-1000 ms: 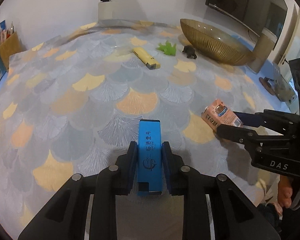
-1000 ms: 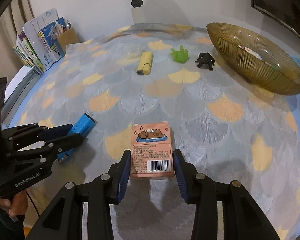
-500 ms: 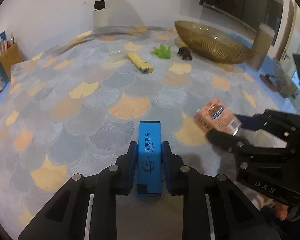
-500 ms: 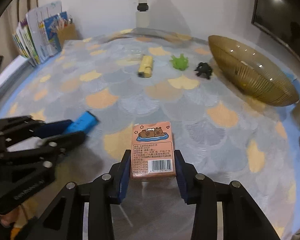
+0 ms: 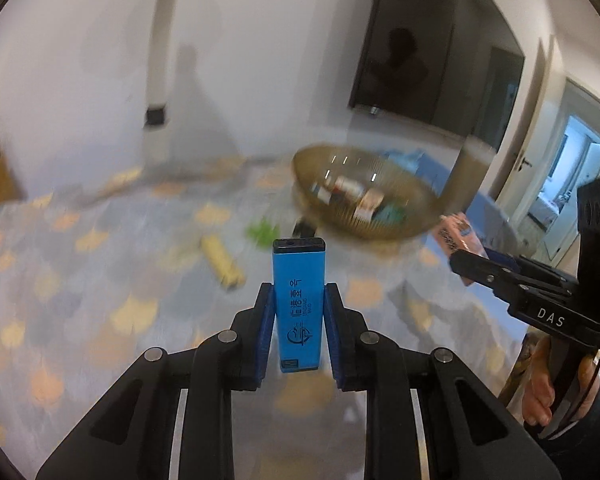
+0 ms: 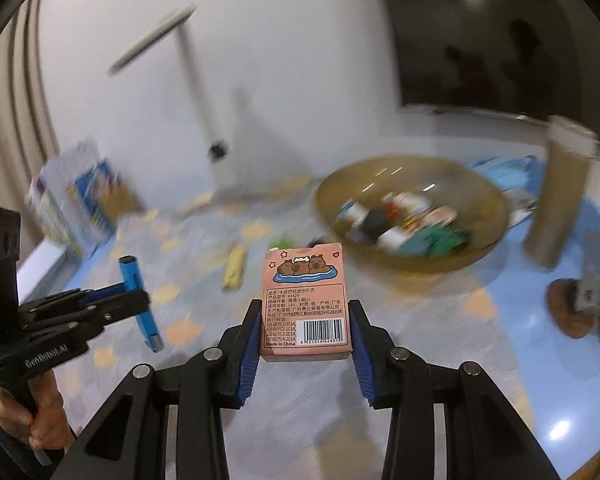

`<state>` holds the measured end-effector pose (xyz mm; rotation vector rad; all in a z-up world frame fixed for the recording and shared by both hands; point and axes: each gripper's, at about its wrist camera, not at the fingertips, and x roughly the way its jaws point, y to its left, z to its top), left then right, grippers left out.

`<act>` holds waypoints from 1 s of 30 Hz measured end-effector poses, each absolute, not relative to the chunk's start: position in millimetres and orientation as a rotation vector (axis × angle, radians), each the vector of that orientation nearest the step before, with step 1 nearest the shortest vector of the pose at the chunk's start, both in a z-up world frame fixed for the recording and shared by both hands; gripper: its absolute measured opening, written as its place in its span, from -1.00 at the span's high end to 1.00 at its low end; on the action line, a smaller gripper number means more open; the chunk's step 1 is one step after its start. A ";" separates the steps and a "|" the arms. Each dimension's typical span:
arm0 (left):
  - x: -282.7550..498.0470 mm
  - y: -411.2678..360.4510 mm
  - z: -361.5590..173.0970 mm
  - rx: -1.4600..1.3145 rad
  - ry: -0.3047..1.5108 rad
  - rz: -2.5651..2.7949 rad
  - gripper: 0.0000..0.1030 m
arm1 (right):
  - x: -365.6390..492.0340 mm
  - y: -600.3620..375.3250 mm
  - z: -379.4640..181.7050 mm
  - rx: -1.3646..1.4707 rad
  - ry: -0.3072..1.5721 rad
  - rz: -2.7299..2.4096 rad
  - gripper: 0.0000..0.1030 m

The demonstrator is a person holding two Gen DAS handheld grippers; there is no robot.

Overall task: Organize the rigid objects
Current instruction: 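Carry the pink box and blue lighter toward the amber bowl with both tools, then open both tools over the amber bowl to drop the box and lighter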

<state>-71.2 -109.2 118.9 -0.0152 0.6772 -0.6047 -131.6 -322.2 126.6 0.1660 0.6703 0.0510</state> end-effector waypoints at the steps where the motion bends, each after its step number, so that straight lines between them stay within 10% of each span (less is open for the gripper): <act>1: -66.3 -115.8 125.8 -0.013 0.661 -0.614 0.59 | -131.2 -330.6 131.6 0.170 0.657 0.021 0.23; 19: 50.7 -282.0 129.4 0.052 0.748 -0.810 0.58 | -24.8 -443.6 127.3 0.283 0.803 -0.220 0.23; 22: 57.8 -293.9 124.4 0.082 0.790 -0.810 0.07 | -15.7 -450.1 120.8 0.293 0.828 -0.231 -0.09; 30: 35.2 -239.3 157.1 0.021 0.722 -0.750 -0.27 | -49.7 -456.7 142.9 0.369 0.752 -0.236 -0.16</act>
